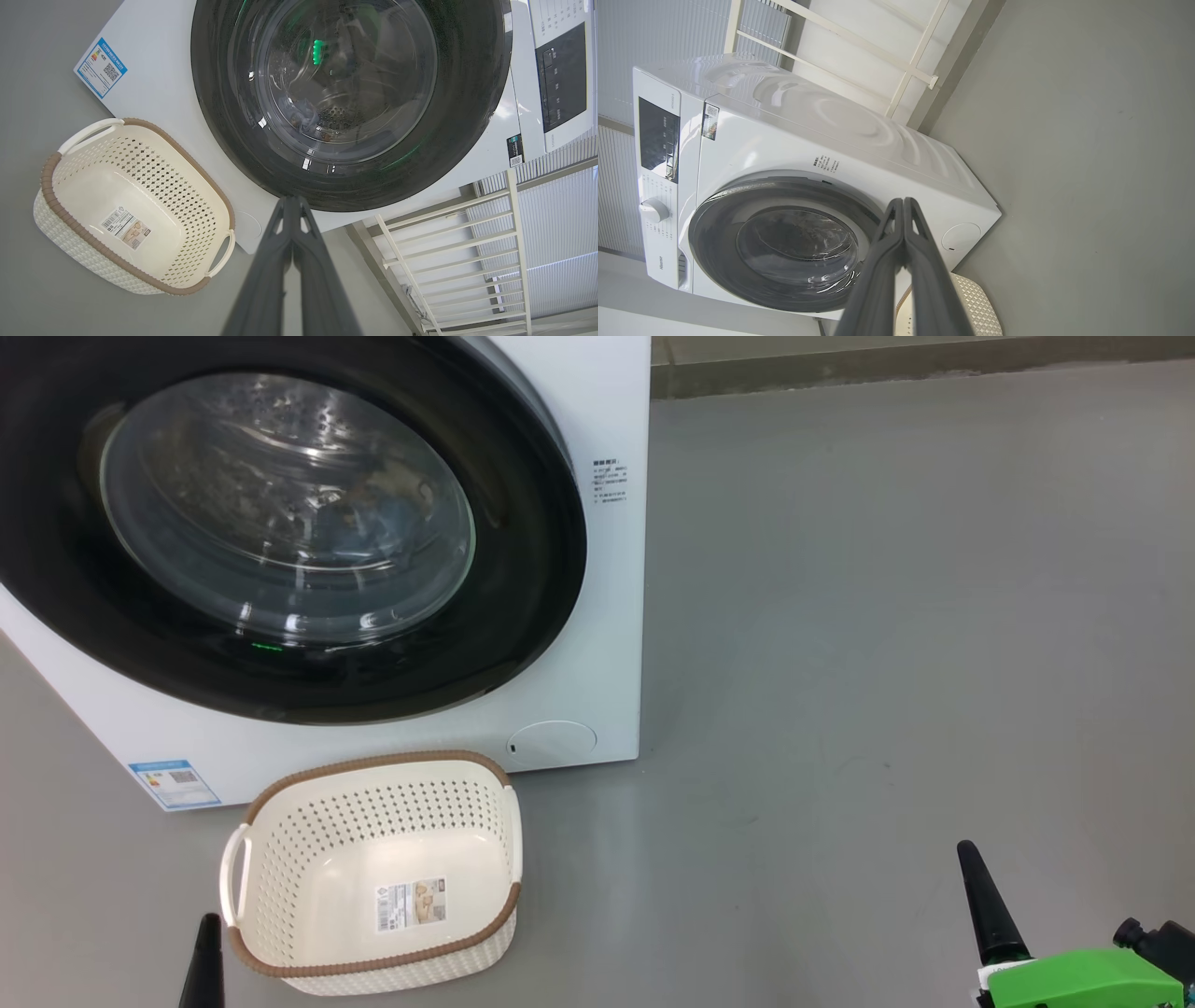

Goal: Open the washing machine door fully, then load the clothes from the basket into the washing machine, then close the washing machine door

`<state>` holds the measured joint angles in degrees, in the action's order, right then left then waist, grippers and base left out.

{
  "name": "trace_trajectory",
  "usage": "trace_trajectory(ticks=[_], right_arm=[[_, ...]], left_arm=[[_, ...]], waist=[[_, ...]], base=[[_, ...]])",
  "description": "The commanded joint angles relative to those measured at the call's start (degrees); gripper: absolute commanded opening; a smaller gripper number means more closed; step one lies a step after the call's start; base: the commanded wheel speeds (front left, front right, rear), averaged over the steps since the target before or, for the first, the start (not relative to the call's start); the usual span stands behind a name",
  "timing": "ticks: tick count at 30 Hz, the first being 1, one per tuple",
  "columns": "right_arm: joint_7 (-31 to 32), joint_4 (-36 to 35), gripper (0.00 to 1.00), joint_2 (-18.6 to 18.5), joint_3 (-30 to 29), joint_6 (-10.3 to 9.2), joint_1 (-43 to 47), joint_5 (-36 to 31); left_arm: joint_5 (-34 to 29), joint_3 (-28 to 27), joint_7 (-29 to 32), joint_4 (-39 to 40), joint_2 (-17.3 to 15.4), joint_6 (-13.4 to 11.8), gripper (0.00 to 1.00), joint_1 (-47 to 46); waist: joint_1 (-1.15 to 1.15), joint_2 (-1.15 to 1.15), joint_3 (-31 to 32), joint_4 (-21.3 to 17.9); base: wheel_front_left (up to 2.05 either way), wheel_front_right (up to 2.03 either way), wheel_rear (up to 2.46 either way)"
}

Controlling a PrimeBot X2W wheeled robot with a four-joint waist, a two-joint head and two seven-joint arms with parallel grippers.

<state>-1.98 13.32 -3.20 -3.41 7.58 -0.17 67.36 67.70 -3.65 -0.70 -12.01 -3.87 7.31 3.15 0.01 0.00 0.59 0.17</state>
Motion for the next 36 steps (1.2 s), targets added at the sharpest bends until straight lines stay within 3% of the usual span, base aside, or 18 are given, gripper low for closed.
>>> trace_trajectory(ticks=[1, 36], right_arm=[[0.54, -1.19, 0.00, -0.66, 0.48, -0.04, -2.65, 1.76], [6.58, 0.41, 0.00, -0.65, -1.50, -0.08, -5.51, 23.05]], left_arm=[[1.55, -1.55, 0.42, 0.94, -0.65, 0.12, 0.00, -2.88], [21.87, -2.55, 6.25, -1.68, 0.65, 0.17, 0.00, -8.56]], waist=[[0.00, 0.00, -0.03, -0.01], [0.00, 0.00, -0.68, -0.15]], base=[[0.00, 0.00, 0.00], [0.00, 0.00, 0.00]])
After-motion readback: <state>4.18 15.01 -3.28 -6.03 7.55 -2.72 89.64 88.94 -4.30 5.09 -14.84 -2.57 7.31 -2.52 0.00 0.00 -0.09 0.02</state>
